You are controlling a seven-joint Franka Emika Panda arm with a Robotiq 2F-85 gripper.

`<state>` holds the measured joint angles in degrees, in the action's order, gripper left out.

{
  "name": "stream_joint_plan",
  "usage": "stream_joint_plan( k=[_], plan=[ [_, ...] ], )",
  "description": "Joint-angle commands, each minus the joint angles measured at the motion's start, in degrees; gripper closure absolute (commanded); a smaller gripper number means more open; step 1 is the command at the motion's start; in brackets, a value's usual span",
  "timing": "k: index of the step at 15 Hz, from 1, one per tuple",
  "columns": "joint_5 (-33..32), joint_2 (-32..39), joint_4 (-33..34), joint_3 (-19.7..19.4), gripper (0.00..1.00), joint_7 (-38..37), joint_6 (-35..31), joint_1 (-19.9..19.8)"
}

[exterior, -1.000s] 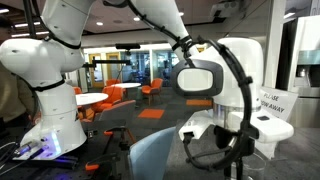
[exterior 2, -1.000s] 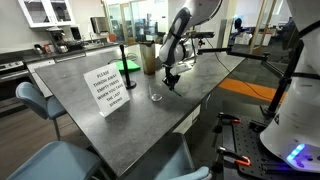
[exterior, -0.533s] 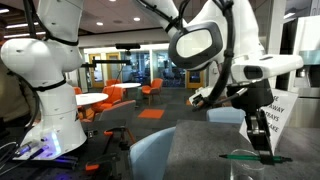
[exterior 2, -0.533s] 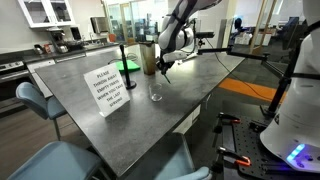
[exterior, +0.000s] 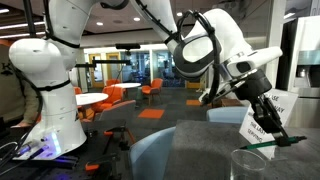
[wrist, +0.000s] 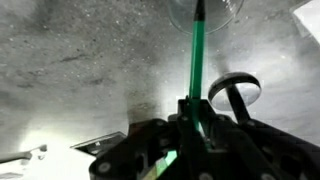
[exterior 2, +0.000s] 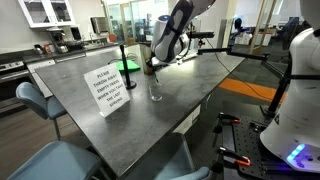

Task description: Put the green pen inside the glass cup

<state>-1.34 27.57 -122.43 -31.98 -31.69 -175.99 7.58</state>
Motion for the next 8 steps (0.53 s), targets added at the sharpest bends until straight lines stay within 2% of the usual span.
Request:
stream_joint_plan(
  k=[1,4,5,8],
  plan=[
    [-1.7,5.1,0.8,-9.2,0.96,-5.1,-2.1,9.1],
    [-0.6,8.2,0.3,-12.6,0.96,-6.4,-2.8,13.9],
    [3.0,9.6,0.4,-13.9,0.96,-4.3,-3.3,15.9],
    [6.8,13.0,0.2,-16.6,0.96,-4.2,-4.4,19.8]
  ],
)
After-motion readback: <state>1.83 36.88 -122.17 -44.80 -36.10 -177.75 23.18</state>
